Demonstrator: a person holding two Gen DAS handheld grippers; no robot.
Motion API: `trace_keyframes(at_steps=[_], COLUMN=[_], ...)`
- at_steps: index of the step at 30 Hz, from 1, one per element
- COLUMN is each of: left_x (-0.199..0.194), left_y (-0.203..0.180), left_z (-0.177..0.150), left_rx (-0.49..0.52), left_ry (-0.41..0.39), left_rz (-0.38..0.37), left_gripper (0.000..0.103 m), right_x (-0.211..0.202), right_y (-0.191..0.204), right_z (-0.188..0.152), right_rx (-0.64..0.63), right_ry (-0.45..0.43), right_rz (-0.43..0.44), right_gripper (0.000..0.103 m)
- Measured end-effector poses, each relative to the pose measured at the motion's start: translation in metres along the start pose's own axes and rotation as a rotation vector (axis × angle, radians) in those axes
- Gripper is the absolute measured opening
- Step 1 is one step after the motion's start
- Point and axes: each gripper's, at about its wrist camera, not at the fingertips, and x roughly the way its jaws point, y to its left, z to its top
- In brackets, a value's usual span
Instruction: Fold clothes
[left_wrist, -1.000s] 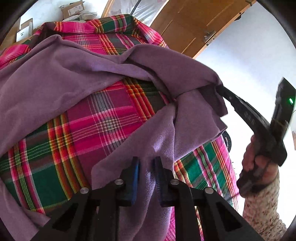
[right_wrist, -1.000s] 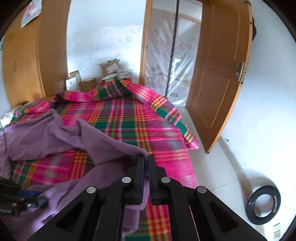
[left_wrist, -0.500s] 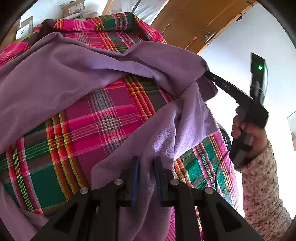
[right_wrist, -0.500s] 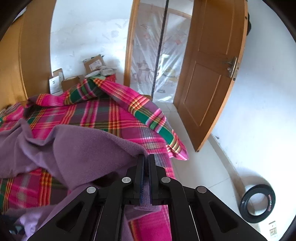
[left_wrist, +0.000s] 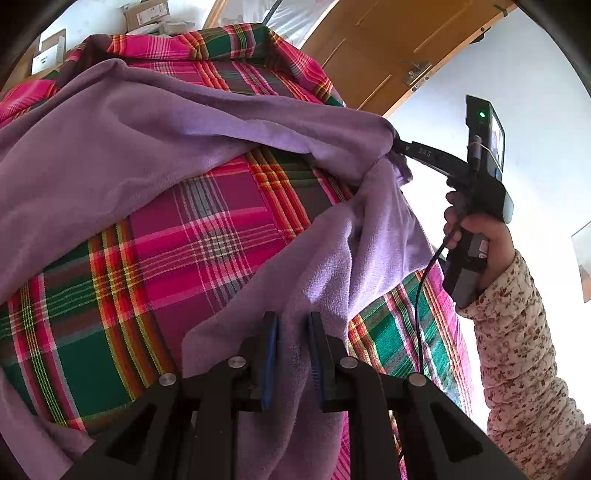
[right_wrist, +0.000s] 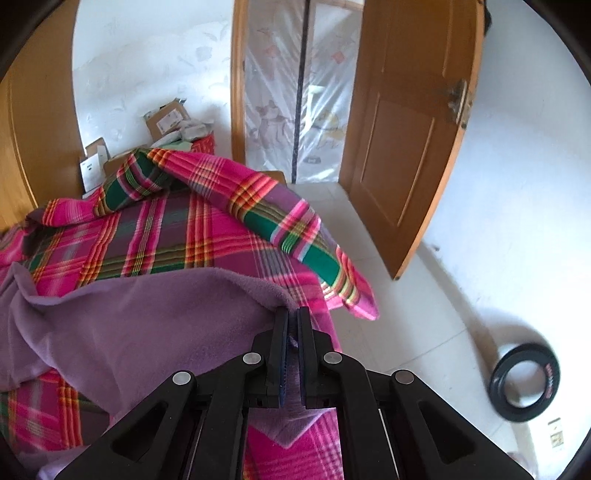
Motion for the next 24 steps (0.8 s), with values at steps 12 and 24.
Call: trace_keyframes(at_steps=[12, 24], left_x=[-0.030, -0.067], left_y=[0.003, 0.003], left_z=[-0.019, -0.070], left_rx=[-0.016, 0.030], left_ry=[-0.039, -0.061], left_rz=[-0.003, 0.040], left_gripper=[0.018, 0.031], right_x=[-0.047, -0.049], right_y=[-0.019, 0.003], right_z=[-0.045, -0.102], right_rx=[0.090, 0.146], right_ry=[0.042, 0.145], right_rz=[0.186, 0.320], right_gripper=[0.031, 0.046])
